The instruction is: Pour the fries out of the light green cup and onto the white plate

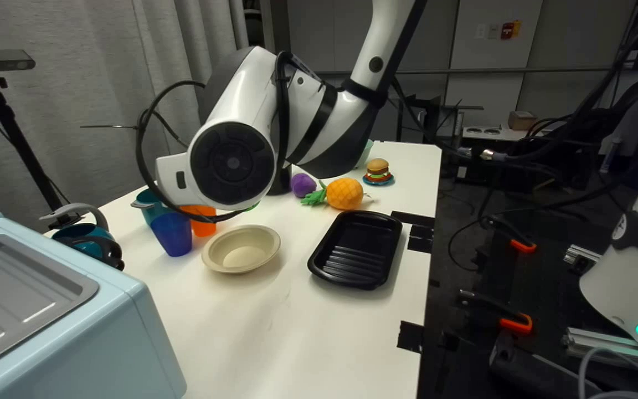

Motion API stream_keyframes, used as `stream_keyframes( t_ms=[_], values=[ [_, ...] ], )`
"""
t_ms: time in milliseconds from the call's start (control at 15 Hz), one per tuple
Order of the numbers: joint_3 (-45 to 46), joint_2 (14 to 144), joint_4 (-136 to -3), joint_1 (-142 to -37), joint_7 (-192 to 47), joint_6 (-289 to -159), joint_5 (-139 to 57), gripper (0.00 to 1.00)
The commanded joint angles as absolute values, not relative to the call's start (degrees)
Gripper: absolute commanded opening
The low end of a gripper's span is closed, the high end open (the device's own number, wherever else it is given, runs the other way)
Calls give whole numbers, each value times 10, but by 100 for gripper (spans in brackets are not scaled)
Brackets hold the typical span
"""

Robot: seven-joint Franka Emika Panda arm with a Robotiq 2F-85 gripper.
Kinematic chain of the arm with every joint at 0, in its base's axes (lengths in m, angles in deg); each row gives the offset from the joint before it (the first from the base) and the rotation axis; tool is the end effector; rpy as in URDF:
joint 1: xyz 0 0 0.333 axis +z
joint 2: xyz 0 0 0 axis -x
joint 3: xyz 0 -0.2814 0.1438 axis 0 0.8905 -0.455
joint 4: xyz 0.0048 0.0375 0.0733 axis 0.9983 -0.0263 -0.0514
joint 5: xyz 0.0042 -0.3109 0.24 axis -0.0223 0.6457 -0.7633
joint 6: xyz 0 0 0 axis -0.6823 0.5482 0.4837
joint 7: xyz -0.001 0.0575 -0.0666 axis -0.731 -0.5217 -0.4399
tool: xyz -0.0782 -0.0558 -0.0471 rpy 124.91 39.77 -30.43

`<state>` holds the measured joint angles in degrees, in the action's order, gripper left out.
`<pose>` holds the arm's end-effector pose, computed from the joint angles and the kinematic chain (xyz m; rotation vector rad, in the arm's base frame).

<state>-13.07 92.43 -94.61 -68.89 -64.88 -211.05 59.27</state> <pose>0.5262 0.2634 0.1872 1.2831 1.5217 0.2131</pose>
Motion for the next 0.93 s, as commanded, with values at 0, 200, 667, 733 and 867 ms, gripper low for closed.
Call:
stream_keyframes(
  t_ms=[0,200,667,733,867],
  values=[
    [-148,931,-937,-698,-684,-2083,621,1],
    [-147,932,-937,-698,-713,-2071,641,1],
    [-153,937,-938,-693,-748,-2052,671,1],
    [-154,939,-938,-692,-751,-2051,677,1],
    [-158,941,-939,-689,-753,-2047,690,1]
  ],
)
